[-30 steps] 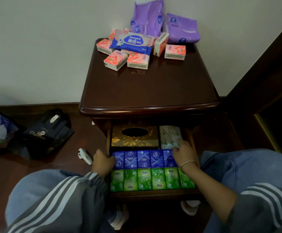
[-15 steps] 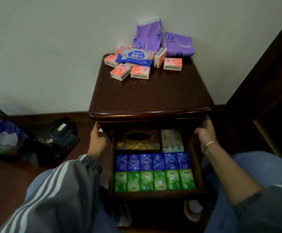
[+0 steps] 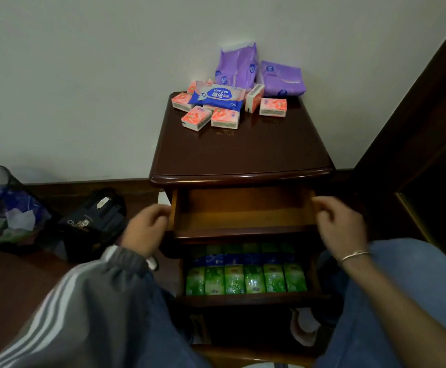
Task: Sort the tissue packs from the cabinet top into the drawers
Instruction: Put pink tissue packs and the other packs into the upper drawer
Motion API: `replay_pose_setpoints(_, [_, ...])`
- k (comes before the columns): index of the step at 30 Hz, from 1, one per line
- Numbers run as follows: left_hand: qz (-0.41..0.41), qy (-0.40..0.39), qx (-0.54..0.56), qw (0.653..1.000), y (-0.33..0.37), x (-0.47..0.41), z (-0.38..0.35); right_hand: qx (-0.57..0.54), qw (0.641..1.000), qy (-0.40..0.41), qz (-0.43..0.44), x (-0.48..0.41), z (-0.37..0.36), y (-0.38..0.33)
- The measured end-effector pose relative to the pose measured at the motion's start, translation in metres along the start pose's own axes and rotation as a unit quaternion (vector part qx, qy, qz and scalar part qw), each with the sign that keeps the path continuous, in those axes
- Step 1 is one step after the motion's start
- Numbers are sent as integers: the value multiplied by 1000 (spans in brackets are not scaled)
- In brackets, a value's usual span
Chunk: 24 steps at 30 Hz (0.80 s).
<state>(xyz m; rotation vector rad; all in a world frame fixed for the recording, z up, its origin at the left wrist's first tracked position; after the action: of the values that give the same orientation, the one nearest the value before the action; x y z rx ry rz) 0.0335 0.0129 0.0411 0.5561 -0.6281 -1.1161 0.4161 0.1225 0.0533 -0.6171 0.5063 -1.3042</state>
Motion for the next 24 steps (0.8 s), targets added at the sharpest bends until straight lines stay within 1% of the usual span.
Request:
replay_pose_setpoints(1, [-40,-34,-12,999,19,7,-20,22,996,-58,60,9,-21,-25])
replay_pose_setpoints(2, [-70,-69,-51,994,34,14,-43,64,986,-123,97,17,-45,-44])
replay_pose_setpoints(3, [-95,-89,-113,985,47,19,-63,114,971,-174,116,23,-65,-56])
replay_pose_setpoints(4, [-115,-90,-176,973,58,23,-76,150,960,-201,127,27,-78,-63])
replay_pose_setpoints(5, [-126,-74,-212,966,67,25,-80,166,954,-209,134,28,-83,-66])
replay_pose_setpoints(6, [-127,-64,-216,966,72,25,-80,167,954,-211,131,26,-82,-66])
replay_pose_setpoints(8, [-91,-86,-195,973,67,20,-80,151,959,-221,96,16,-75,-59])
replay_pose_setpoints(10, [-35,-162,-186,968,55,18,-84,84,955,-283,17,11,-74,-44])
replay_pose_setpoints(11, [-15,-211,-164,963,48,20,-89,33,942,-332,-25,14,-80,-37])
replay_pose_setpoints(12, [4,-263,-126,956,41,22,-95,-14,921,-384,-61,21,-88,-31])
replay_pose_setpoints(14, [41,-358,-35,932,29,31,-108,-64,877,-465,-103,37,-100,-23])
replay_pose_setpoints(15, [57,-385,-1,921,25,34,-112,-69,865,-486,-104,42,-103,-22])
replay_pose_setpoints(17, [70,-407,33,910,21,34,-111,-78,855,-505,-88,44,-101,-28])
replay_pose_setpoints(18, [66,-406,40,910,21,32,-108,-90,857,-502,-72,40,-97,-35])
replay_pose_setpoints(19, [56,-398,45,914,24,27,-101,-100,869,-482,-45,32,-90,-44])
replay_pose_setpoints(20, [37,-379,45,924,29,20,-93,-98,893,-440,-6,20,-80,-53])
replay_pose_setpoints(21, [14,-346,40,937,36,11,-80,-86,923,-372,38,5,-66,-63])
replay_pose_setpoints(22, [-9,-300,35,953,43,1,-66,-74,952,-286,80,-10,-48,-73])
replay_pose_setpoints(23, [-30,-246,33,968,51,-10,-50,-70,972,-195,113,-24,-29,-82])
replay_pose_setpoints(24, [-52,-185,36,981,61,-21,-33,-63,981,-116,140,-38,-13,-90])
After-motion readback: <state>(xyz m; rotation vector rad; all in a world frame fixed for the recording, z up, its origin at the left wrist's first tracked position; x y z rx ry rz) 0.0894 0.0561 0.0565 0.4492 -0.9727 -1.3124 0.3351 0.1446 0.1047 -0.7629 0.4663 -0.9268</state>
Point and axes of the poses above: each hand's wrist, its own x-axis away from the middle knuckle, its own z-axis out of the back of the hand, y = z × x, the point moved 8 cm from there along -x, towards the middle knuckle, and after that the axes turned 12 degrees about -y, right-handed, at the moved point
